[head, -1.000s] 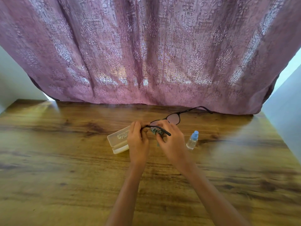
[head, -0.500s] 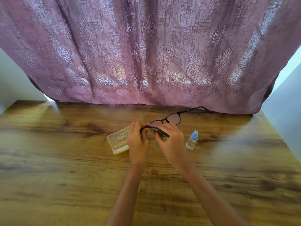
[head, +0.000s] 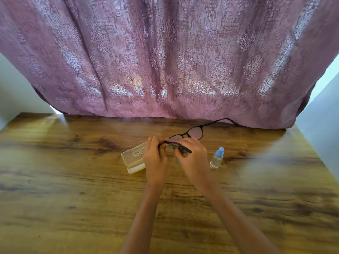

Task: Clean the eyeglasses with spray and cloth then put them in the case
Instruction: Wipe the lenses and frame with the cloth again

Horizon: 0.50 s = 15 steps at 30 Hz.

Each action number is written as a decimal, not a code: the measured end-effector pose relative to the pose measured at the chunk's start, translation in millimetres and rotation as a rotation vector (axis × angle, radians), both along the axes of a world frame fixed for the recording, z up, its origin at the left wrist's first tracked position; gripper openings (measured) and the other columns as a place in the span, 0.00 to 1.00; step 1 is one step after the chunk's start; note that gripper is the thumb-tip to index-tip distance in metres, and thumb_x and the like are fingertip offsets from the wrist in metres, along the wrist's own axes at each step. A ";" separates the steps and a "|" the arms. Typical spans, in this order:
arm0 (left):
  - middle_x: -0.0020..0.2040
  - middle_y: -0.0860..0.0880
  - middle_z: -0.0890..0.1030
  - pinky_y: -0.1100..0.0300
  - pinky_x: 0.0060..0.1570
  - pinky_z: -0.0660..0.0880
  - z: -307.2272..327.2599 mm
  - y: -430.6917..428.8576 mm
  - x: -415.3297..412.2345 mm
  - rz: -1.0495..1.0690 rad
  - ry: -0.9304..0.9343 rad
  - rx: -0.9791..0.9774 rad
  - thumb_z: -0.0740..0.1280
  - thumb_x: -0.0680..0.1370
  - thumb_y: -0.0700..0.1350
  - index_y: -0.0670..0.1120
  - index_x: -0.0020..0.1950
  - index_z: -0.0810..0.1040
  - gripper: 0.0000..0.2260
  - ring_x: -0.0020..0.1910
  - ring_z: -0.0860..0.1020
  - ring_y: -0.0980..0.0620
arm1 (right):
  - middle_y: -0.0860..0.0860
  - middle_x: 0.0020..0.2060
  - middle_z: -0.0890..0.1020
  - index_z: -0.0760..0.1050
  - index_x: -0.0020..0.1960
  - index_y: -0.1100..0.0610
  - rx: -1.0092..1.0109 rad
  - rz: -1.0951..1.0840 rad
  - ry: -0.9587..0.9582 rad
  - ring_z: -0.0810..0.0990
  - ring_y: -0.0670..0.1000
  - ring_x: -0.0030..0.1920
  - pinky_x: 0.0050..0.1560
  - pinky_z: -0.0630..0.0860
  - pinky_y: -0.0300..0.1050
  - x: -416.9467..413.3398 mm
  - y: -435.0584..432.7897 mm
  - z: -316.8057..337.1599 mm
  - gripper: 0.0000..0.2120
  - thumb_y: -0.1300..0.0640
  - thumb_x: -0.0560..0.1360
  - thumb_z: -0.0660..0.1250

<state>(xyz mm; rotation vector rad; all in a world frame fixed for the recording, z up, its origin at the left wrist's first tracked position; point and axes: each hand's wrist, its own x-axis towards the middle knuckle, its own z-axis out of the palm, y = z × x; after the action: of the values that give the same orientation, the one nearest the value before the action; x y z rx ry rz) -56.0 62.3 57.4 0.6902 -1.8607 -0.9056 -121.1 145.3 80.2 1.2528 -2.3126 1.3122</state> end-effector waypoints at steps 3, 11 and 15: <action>0.45 0.49 0.77 0.65 0.43 0.71 0.1 1.0 -0.2 -0.033 -0.012 -0.028 0.60 0.74 0.29 0.42 0.48 0.77 0.11 0.42 0.74 0.57 | 0.50 0.40 0.83 0.83 0.46 0.59 -0.012 -0.002 -0.031 0.79 0.48 0.43 0.46 0.68 0.30 -7.4 -5.8 2.5 0.07 0.59 0.70 0.68; 0.44 0.52 0.75 0.62 0.41 0.71 1.0 -6.7 1.4 0.030 0.009 0.011 0.59 0.74 0.29 0.45 0.47 0.76 0.12 0.41 0.73 0.61 | 0.50 0.38 0.83 0.83 0.44 0.60 0.002 0.071 -0.012 0.77 0.47 0.39 0.42 0.70 0.33 -4.6 -2.2 -0.5 0.10 0.56 0.70 0.65; 0.44 0.52 0.75 0.68 0.42 0.69 1.9 -8.8 2.9 0.029 0.002 -0.012 0.61 0.74 0.29 0.43 0.47 0.76 0.11 0.42 0.73 0.63 | 0.51 0.40 0.83 0.83 0.47 0.60 0.071 0.017 0.025 0.77 0.48 0.43 0.46 0.66 0.31 -10.3 3.0 -2.1 0.09 0.67 0.67 0.73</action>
<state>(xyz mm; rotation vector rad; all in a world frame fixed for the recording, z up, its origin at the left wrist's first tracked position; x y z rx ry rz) -53.1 53.4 59.2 0.7065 -1.8482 -0.8763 -131.3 148.2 78.1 1.3060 -2.3556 1.2218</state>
